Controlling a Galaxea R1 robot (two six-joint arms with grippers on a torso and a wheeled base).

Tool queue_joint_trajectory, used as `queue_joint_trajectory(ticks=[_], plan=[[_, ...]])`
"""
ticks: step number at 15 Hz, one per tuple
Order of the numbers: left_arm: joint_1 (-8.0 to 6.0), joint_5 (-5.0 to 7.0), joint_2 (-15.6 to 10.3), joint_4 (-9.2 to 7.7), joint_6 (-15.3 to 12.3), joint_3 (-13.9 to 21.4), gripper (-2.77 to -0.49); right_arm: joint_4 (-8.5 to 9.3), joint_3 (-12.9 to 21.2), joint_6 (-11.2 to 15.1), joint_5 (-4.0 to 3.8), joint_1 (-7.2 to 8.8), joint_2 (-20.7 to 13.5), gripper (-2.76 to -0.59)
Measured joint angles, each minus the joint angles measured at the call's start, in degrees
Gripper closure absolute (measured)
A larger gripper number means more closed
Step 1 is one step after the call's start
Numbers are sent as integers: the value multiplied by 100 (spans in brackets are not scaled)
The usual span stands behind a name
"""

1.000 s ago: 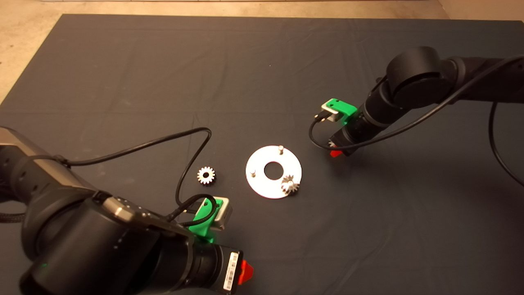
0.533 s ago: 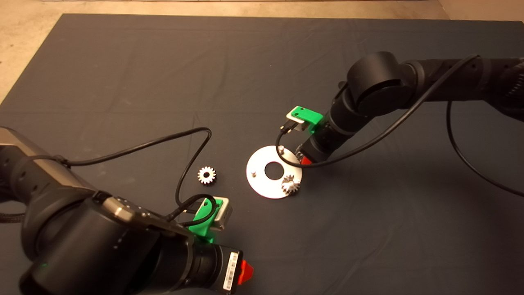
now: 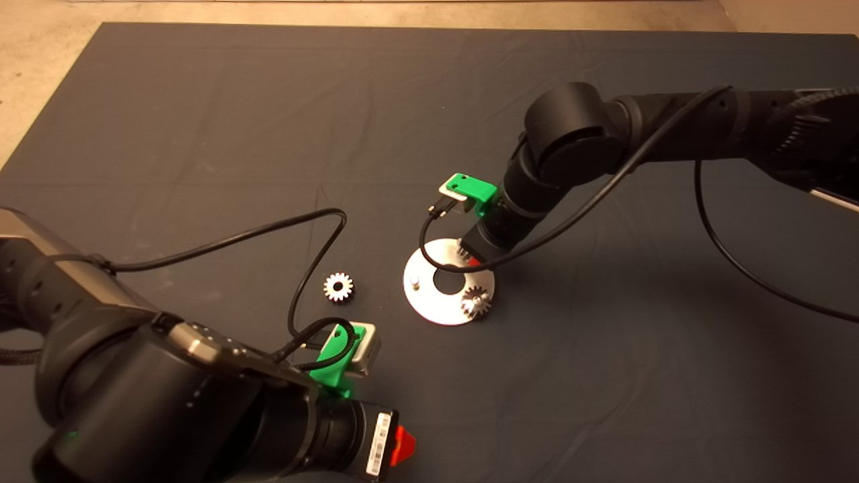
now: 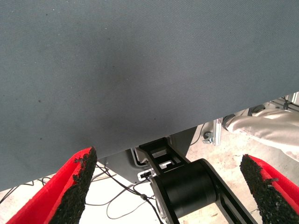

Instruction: Install three planetary gears onto the carrier pins

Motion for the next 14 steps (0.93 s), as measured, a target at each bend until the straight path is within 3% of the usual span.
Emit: queue_joint_trajectory(ticks=[4, 8, 14], plan=[[0, 0, 0, 5, -1, 0, -219, 0, -72, -20, -72, 0, 73, -83], [0, 0, 0, 19, 0, 0, -219, 0, -119, -118, -455, 17, 105, -83], [0, -2, 0, 22, -1, 0, -219, 0, -391, -129, -466, 83, 328, -83]])
